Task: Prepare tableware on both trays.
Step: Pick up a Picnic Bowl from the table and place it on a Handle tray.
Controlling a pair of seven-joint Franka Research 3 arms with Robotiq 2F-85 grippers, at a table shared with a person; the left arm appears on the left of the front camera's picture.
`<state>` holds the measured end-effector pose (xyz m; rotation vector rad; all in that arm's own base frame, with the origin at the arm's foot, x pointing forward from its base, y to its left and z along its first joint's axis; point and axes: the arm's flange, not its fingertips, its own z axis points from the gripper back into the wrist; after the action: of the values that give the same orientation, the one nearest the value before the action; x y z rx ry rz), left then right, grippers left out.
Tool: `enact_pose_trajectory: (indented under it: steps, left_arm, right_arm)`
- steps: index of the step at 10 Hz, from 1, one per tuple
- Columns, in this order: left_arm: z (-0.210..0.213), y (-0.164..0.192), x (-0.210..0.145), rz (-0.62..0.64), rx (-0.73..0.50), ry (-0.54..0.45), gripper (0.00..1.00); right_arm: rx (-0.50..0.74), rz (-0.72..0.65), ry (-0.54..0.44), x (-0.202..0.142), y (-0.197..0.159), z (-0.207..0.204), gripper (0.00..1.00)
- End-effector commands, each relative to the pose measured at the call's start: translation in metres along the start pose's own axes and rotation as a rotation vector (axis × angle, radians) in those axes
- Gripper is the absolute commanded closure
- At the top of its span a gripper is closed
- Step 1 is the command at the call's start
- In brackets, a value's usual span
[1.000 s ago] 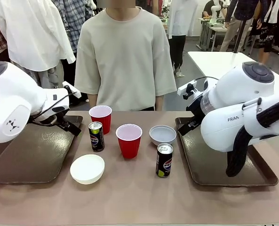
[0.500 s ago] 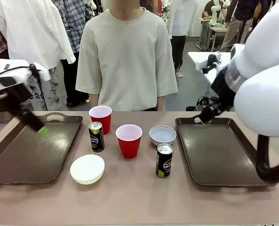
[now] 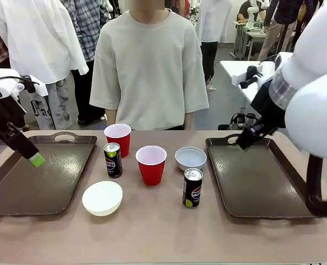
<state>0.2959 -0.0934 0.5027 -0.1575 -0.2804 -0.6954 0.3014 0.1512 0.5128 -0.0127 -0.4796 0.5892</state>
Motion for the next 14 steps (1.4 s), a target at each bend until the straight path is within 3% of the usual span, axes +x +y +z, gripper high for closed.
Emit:
enact_pose_trajectory:
  steps: [1,2,3,4,6,7,9,12,14]
  left_arm:
    - [0.001,0.016,0.011,-0.012,-0.333,-0.116,0.0]
    - [0.003,0.034,0.015,-0.008,-0.612,-0.231,0.0]
    - [-0.004,0.043,0.005,0.065,-0.77,-0.266,0.0]
    - [-0.011,0.057,-0.003,0.152,-0.897,-0.294,0.0]
    - [-0.031,0.078,-0.012,0.391,-1.016,-0.34,0.0]
    - [-0.04,0.083,-0.014,0.461,-1.034,-0.356,0.0]
    - [-0.033,0.086,-0.022,0.465,-1.024,-0.422,0.0]
    - [-0.024,0.096,-0.038,0.585,-0.951,-0.48,0.0]
    - [-0.014,0.104,-0.045,0.599,-0.879,-0.494,0.0]
  right_arm:
    - [0.426,-0.033,-0.103,0.01,-0.027,-0.028,0.0]
    - [0.574,-0.142,-0.198,0.004,-0.045,-0.026,0.0]
    - [0.656,-0.236,-0.259,-0.013,-0.059,-0.022,0.0]
    - [0.736,-0.293,-0.311,-0.03,-0.067,-0.022,0.0]
    - [0.799,-0.379,-0.351,-0.062,-0.076,-0.028,0.0]
    - [0.807,-0.4,-0.368,-0.075,-0.081,-0.028,0.0]
    - [0.806,-0.422,-0.38,-0.093,-0.081,-0.027,0.0]
    - [0.805,-0.45,-0.378,-0.112,-0.088,-0.022,0.0]
    - [0.813,-0.449,-0.346,-0.119,-0.086,-0.021,0.0]
